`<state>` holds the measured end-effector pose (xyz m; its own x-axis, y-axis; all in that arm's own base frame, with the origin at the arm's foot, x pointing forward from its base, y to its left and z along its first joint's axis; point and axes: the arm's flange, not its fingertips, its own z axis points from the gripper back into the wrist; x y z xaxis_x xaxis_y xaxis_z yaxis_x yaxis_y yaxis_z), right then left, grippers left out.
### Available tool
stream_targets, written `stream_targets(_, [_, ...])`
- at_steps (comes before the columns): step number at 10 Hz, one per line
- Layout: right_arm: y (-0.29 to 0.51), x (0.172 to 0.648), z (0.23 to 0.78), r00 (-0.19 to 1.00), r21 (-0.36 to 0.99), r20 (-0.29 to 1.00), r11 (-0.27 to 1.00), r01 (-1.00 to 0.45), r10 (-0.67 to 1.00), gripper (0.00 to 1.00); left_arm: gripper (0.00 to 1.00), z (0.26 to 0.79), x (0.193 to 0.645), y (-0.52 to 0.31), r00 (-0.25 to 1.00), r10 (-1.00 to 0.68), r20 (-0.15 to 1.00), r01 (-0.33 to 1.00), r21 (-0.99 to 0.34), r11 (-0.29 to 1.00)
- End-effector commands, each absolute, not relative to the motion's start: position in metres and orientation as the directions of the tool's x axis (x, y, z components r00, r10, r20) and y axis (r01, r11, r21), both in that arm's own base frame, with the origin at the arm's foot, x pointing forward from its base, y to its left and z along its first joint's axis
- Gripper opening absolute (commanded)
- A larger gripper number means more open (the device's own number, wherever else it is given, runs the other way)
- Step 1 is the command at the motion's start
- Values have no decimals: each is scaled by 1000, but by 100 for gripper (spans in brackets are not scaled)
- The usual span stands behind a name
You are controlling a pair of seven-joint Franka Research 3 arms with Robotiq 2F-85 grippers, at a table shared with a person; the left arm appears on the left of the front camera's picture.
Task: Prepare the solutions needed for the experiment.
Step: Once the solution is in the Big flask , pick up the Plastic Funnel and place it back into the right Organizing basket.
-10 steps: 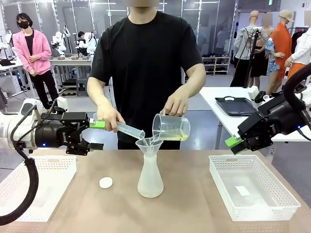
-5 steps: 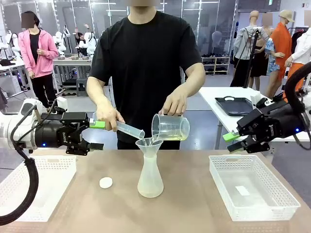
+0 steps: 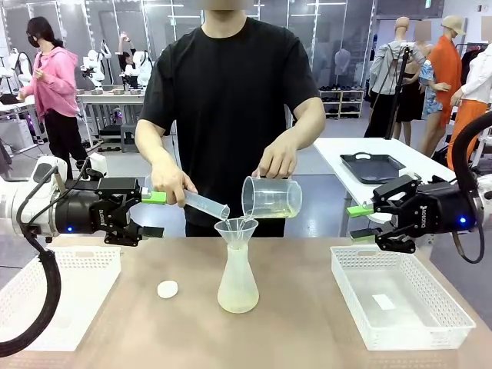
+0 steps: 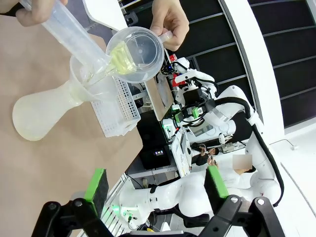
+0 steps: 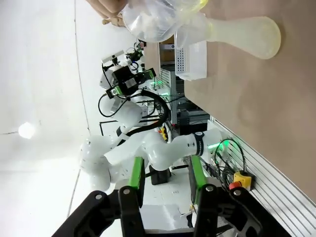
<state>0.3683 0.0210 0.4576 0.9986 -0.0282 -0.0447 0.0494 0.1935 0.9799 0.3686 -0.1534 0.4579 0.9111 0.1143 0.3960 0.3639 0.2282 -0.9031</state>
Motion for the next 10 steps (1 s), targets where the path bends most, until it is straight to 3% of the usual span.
stream_targets(1, [20,369,459,999,978,-37,205,40,-19,47,100,458,367,-156,916,131,380,350,-914,205])
stream_targets(10, [20,369,459,999,978,-37,205,40,-19,47,100,458,367,-156,916,131,380,350,-914,205])
